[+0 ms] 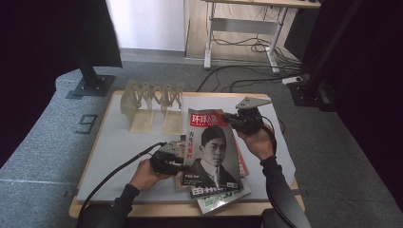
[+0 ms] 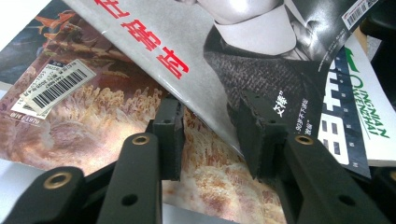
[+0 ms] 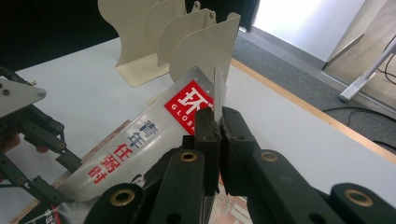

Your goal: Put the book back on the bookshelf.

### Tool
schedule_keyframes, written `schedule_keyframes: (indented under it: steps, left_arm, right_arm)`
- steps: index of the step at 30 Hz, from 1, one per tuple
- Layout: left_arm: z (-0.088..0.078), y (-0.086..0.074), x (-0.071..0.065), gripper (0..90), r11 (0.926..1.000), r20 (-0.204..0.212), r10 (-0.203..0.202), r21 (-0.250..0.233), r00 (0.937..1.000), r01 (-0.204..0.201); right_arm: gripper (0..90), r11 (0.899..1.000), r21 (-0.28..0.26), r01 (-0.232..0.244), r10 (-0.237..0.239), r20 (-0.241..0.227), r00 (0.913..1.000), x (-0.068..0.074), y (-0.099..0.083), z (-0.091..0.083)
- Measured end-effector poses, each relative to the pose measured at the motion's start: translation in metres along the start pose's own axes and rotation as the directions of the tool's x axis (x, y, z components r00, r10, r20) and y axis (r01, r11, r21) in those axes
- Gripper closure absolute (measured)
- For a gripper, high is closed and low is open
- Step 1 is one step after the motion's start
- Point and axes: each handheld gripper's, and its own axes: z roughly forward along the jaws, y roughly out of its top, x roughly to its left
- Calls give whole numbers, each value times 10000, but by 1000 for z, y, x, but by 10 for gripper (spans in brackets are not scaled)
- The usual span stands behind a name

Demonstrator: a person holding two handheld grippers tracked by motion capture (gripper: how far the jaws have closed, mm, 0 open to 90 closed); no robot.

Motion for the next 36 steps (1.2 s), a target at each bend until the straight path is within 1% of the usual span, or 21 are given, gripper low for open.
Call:
schedule_keyframes:
  steps: [3, 4, 8, 14, 19, 22, 25, 27, 31, 33, 35, 36]
  left_arm:
    - [-2, 1, 0, 670, 9999, 78, -50, -137, 10000, 51]
    - [-3, 1, 0, 681, 9999, 67, 20, -129, 10000, -19]
    - [-5, 2, 0, 695, 9997, 140, 11, -240, 9999, -8]
    - [-9, 4, 1, 713, 9985, -49, -26, -547, 10000, 23]
    - [-13, 5, 2, 730, 9966, -344, 0, -828, 9994, -28]
    - [-16, 6, 2, 740, 9945, -608, -4, -1042, 9982, -60]
    - [-20, 7, 2, 751, 9924, -927, 61, -1219, 9957, -175]
    - [-22, 8, 2, 761, 9904, -1211, 150, -1345, 9925, -313]
    - [-28, 8, 0, 783, 9857, -1765, 317, -1574, 9838, -600]
    - [-28, 7, -1, 793, 9846, -1833, 388, -1609, 9823, -689]
    - [-29, 6, -2, 802, 9835, -1791, 419, -1661, 9829, -722]
    - [-29, 5, -2, 807, 9830, -1722, 389, -1705, 9843, -687]
  right_arm:
    - [857, 10000, -50, 26, -26, 29, 10000, 0, 1, -2]
    - [857, 10000, -52, 21, -20, 52, 10000, 0, 1, -2]
    - [857, 9998, -174, -11, 12, 84, 10000, -2, 1, -6]
    - [858, 9995, -304, -79, 84, 183, 9998, -5, 3, -11]
    - [858, 9988, -488, -31, 44, 273, 9996, -6, 8, -16]
    - [859, 9982, -604, 15, 4, 306, 9995, -7, 11, -19]
    - [860, 9971, -761, 26, 1, 354, 9994, -7, 15, -23]
    - [860, 9961, -877, 67, -33, 390, 9992, -7, 18, -26]
    - [860, 9938, -1109, 85, -40, 411, 9991, -7, 22, -32]
    - [859, 9932, -1160, 98, -47, 444, 9990, -7, 22, -35]
    - [859, 9929, -1184, 83, -26, 484, 9988, -8, 21, -37]
    - [858, 9926, -1212, 32, 26, 478, 9989, -8, 20, -37]
